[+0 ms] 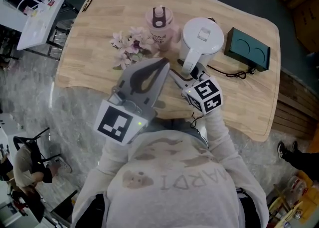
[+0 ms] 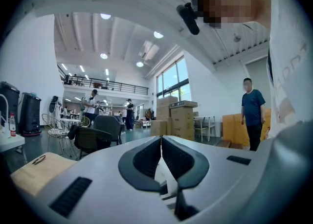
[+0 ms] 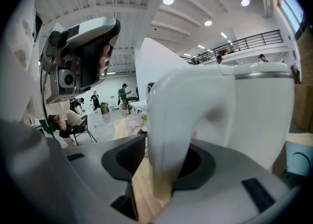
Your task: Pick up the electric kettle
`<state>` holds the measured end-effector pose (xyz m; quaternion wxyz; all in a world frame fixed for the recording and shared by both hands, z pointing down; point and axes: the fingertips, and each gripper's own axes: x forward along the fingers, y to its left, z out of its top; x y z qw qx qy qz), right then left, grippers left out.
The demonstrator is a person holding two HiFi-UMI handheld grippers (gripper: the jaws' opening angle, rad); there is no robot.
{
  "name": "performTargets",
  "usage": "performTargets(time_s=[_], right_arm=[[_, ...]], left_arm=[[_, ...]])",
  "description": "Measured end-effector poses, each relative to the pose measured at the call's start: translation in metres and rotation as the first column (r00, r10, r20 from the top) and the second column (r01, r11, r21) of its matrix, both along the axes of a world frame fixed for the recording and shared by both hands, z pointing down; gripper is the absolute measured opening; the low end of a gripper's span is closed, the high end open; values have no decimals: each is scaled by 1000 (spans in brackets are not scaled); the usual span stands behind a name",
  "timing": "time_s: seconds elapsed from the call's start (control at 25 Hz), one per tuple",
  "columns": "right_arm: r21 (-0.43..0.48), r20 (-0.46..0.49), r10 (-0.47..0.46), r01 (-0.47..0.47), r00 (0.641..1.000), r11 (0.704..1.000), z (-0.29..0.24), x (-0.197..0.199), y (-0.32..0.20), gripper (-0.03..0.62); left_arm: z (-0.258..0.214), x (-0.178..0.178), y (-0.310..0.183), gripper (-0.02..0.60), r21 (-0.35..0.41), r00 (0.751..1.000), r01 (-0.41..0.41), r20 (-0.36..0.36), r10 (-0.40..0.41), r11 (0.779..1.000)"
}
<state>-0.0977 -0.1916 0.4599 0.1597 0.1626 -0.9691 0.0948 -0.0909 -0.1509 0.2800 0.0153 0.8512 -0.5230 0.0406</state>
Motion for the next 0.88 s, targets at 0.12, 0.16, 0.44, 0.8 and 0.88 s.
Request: performTargets(time_s=[0.12,0.16,0.44,0.8,0.88], right_arm=[[2,10,24,-24,1000,1000,-1,-1,-5,141],[2,13,31,-31,999,1000,-1,-1,-6,129],[2,29,45,-45,999,999,-2,0,-9,89],[19,73,31,-33,997,999,-6,-1,-10,84],[30,91,31,-34,995,999,-8,-1,-11,84]], left_arm=[[0,-3,0,15,-3,1000,4,1,-4,1000],[0,-3,1,15,-2,1000,5,1,-5,1000],[1,-6,2,15,-2,1000,7,3,-7,1000],[-1,-8,2,14,-2,1000,7,13,-7,1000],[-1,-10,3,15,-3,1000,11,19,-11,1000]])
